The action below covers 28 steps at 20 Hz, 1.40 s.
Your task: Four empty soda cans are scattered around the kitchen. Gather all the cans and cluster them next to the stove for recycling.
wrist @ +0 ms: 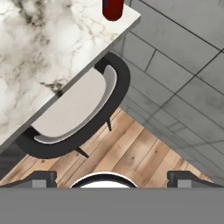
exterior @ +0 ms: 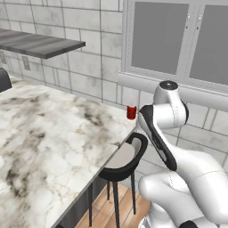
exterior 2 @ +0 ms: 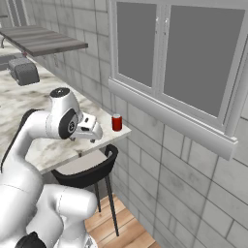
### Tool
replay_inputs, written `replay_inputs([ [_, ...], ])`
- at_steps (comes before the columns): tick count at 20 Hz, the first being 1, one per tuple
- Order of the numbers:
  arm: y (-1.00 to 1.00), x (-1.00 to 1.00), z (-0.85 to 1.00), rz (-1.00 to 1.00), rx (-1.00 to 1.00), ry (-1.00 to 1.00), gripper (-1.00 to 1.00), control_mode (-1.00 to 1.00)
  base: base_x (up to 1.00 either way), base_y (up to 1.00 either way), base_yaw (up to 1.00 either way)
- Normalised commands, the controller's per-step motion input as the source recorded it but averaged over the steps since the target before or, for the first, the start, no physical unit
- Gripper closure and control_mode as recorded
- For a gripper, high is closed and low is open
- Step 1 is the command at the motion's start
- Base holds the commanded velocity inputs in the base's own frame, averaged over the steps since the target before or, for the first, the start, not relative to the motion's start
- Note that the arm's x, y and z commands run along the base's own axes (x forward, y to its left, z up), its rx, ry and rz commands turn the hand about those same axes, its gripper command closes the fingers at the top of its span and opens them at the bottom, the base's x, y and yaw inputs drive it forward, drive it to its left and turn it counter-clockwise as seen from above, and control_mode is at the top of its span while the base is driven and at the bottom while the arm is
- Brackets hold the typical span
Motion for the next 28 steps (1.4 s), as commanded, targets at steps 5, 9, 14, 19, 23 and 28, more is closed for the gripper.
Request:
replay_inputs([
  [5, 0.0, 0.45, -0.15, -0.06, 0.0, 0.06, -1.0, -1.0, 0.0, 0.0, 0.0],
  [9, 0.06, 0.36, -0.17, -0.05, -0.02, -0.01, -1.0, -1.0, 0.0, 0.0, 0.0],
  [14, 0.04, 0.28, -0.16, -0.05, -0.04, -0.05, -1.0, -1.0, 0.0, 0.0, 0.0],
  [19, 0.0, 0.24, -0.16, -0.05, -0.05, -0.07, -1.0, -1.0, 0.0, 0.0, 0.0],
  [23, 0.0, 0.26, -0.09, -0.07, -0.04, -0.07, -1.0, -1.0, 0.0, 0.0, 0.0],
  [28, 0.0, 0.29, 0.0, -0.1, -0.01, 0.0, -1.0, -1.0, 0.0, 0.0, 0.0],
])
